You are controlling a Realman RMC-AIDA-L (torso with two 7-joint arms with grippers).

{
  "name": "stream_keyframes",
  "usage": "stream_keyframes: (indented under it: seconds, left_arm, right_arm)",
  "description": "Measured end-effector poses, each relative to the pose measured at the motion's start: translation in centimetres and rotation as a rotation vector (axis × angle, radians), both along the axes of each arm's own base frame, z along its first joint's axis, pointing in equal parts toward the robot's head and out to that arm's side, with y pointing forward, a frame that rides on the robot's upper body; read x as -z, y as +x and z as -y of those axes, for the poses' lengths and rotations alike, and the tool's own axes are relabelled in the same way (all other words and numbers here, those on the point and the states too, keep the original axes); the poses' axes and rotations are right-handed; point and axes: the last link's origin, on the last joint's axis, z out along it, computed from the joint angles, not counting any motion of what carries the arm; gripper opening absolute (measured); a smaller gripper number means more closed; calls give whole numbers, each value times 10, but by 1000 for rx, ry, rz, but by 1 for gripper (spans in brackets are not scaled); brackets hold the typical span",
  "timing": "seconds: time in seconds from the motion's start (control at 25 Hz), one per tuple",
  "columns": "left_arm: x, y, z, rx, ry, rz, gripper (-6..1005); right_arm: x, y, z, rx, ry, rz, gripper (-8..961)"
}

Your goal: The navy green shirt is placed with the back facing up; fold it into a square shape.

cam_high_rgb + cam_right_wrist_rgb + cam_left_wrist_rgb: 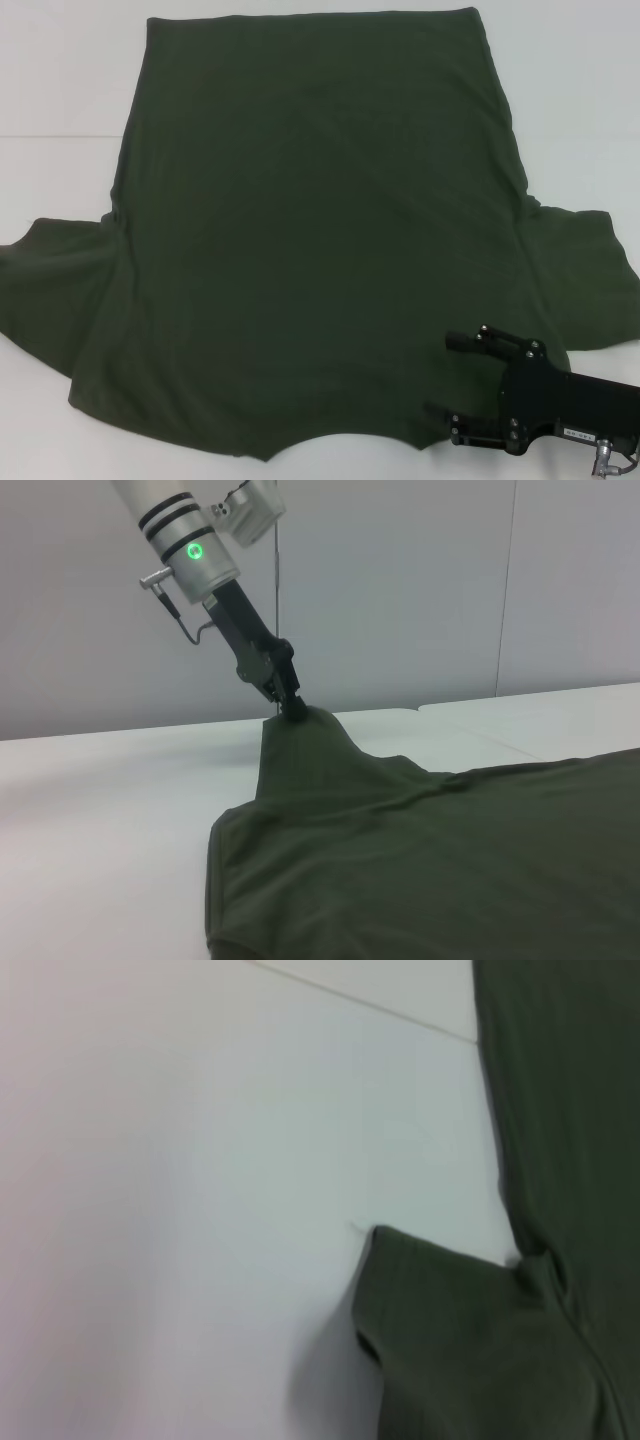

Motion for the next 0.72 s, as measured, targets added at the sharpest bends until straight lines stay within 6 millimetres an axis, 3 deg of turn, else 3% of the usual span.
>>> stream_keyframes:
  seconds: [0.72]
  left_arm:
    - [-9,19,-12,48,8,-5,43]
  right_arm:
    - [1,-1,-1,-3,-1,-1,885]
